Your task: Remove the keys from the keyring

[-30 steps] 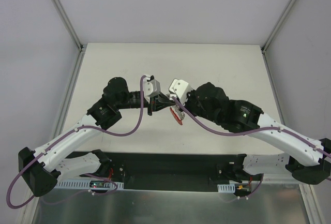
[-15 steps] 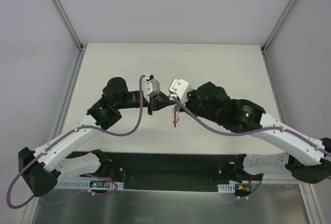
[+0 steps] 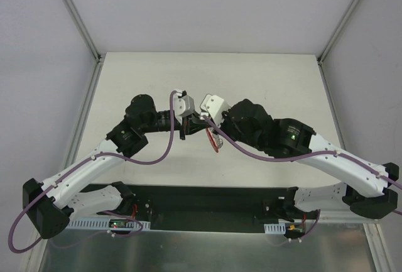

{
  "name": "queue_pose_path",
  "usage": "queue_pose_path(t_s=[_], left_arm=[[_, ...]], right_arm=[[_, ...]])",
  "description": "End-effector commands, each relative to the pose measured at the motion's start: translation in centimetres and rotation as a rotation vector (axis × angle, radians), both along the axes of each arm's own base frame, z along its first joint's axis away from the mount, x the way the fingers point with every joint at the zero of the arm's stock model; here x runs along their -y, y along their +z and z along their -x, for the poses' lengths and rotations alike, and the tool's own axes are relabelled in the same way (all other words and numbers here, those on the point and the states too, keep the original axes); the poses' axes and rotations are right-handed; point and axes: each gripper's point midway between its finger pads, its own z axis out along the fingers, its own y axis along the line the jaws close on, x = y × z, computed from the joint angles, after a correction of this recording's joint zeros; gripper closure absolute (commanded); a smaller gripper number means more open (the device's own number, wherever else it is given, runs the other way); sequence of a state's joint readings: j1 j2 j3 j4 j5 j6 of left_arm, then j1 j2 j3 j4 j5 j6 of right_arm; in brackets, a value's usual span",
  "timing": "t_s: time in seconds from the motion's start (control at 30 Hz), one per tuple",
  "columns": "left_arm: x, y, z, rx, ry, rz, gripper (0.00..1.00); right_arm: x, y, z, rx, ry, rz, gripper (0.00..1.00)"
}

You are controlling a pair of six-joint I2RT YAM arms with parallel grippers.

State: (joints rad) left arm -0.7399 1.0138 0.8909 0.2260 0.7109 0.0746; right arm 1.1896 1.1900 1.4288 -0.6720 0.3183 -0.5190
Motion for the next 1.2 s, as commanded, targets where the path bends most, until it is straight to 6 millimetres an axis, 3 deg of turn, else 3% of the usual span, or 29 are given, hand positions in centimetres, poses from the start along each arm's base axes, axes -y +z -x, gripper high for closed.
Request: queue_pose_path(t_s=[0.0, 0.23, 0.53, 0.87, 1.17], left_arm=[[0.2, 1.6, 0.4, 0.043, -0.011, 0.052, 1.0], [0.0, 0.8, -0.5, 0.046, 0.038, 0.026, 1.0], [-0.1, 1.3, -0.6, 0.061, 0.044, 0.037, 1.0], [-0.5, 1.1, 0.4, 0.084, 0.01, 0.039, 1.0], [-0.4, 1.3, 0.9, 0.1, -0.025, 0.04, 1.0]], right_arm=[[-1.2, 2.8, 0.0, 0.003, -0.027, -0.104, 0.99], [-1.2, 4.1, 0.5, -0.05, -0.053, -0.17, 0.99], [-1.9, 1.9, 1.0, -0.154, -0.072, -0.083, 0.99], [0.7, 2.1, -0.7, -0.144, -0.163, -0.153, 0.99], [1.5, 2.1, -1.2, -0.148, -0.18, -0.195, 0.99]])
